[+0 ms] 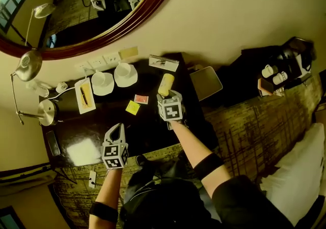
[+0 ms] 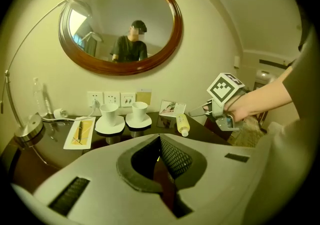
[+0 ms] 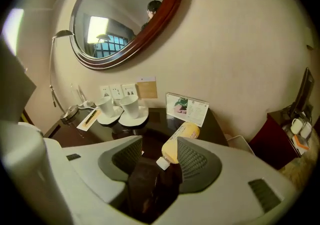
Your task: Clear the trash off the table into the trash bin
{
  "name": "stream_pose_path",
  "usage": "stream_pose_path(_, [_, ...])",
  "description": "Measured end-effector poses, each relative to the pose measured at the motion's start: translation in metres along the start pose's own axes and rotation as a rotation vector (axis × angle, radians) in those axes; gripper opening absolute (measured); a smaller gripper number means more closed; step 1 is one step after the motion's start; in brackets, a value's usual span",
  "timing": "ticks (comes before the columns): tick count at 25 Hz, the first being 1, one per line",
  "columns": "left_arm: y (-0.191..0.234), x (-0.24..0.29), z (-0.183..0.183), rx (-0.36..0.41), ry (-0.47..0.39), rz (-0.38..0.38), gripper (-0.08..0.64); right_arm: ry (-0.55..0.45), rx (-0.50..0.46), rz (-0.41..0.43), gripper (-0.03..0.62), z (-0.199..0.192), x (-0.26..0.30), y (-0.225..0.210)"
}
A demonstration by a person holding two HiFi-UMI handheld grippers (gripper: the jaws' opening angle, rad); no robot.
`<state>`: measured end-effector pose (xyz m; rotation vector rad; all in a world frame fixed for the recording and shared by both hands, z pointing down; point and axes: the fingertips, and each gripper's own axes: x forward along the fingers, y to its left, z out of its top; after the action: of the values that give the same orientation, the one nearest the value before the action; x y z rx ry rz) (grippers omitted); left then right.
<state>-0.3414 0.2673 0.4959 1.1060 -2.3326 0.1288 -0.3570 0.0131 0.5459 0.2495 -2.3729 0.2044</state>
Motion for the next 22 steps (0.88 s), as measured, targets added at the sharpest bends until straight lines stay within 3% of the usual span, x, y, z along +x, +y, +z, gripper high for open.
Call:
stream_pose_path(3, [-0.005, 0.009, -0.005, 0.019, 0.019, -0.017, 0.0, 0.033, 0.069, -0.04, 0.35, 0.0, 0.027, -0.015])
stream_pose_path(7, [-0.011, 0.018, -0.008, 0.034, 0.036, -0.043, 0.0, 0.079, 0.195, -0.114, 0.432, -0.004, 0.059, -0.036])
stream_pose_path(13, [-0.011, 0.025, -0.014, 0.043, 0.054, -0.045, 0.0, 0.16, 0.301, -0.164, 0.458, -0.013, 0.09, -0.051])
stream_pose_path(22, [-0.012, 0.031, -0.022, 0.038, 0.07, -0.039, 0.0, 0.247, 0.211, -0.194, 0.463, -0.026, 0.116, -0.067])
